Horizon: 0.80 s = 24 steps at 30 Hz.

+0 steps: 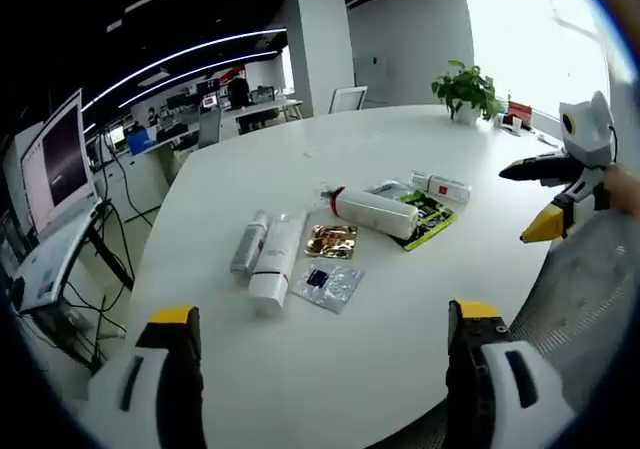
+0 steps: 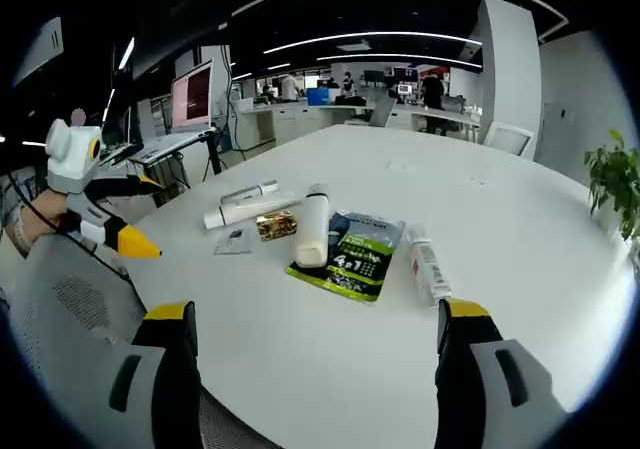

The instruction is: Arrange the skincare products in the storage area until every visible bottle or jar stands upright without overlapping.

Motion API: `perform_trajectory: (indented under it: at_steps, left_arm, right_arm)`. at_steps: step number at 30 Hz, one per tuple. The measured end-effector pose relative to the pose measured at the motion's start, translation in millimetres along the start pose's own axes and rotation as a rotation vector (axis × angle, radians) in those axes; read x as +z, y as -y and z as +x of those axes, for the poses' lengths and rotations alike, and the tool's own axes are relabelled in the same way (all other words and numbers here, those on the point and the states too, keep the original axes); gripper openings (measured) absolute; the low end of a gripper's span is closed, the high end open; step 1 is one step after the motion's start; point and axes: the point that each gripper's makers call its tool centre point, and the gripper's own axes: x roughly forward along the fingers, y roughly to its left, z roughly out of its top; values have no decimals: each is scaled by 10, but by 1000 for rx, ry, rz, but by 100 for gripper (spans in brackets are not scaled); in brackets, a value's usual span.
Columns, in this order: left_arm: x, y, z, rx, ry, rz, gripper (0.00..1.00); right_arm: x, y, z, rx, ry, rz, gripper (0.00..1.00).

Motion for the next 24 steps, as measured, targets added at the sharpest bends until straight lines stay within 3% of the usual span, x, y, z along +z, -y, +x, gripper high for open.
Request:
perform_trajectory:
  at_steps: [24]
  left_arm:
    - [-26, 11, 8, -7, -15, 0, 98]
  right_arm:
    - [-14, 1, 3, 0, -9, -3, 100]
